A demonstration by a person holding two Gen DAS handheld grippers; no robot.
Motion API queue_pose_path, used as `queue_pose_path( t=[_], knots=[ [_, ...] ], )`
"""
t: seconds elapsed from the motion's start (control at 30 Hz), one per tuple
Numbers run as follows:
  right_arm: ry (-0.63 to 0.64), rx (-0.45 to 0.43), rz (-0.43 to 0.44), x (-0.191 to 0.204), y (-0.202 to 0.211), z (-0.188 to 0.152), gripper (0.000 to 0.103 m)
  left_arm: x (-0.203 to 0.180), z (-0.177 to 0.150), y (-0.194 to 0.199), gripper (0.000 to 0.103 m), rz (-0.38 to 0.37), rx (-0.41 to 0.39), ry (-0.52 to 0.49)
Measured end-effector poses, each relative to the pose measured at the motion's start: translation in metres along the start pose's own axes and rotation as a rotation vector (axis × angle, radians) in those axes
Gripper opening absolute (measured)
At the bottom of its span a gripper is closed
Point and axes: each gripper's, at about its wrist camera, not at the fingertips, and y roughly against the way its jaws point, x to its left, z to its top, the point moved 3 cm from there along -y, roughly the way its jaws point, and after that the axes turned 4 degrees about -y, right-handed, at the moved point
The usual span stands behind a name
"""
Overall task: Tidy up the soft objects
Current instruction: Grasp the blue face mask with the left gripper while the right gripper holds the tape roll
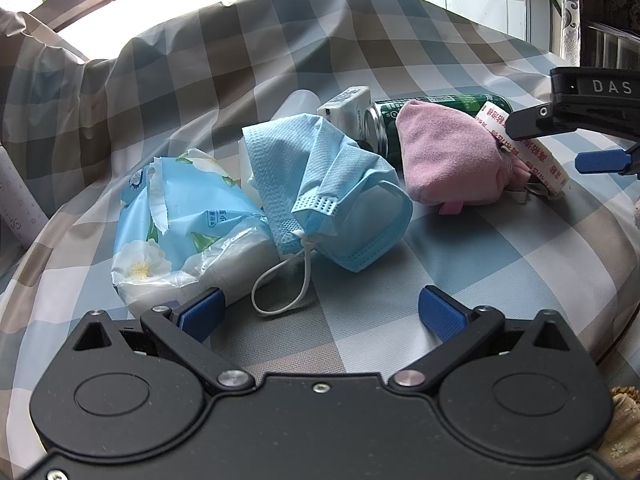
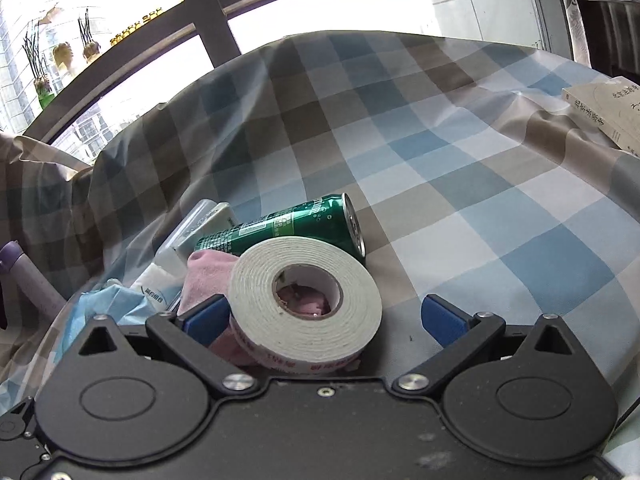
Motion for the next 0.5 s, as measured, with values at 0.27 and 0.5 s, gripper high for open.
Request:
queue_pose_path(
  t=[0.27,0.5],
  knots=[
    [-0.028,0.018,0.057,0.002,-0.019,0.001,0.103,0.000,0.000,0.001,0.101,0.007,-0.005,-0.006],
    [-0.051,-0.004,0.115,-0.007,-0.016,-0.002,0.094,-0.002,0.000,0.003,0.101,0.023,-0.013,-0.018]
  ],
)
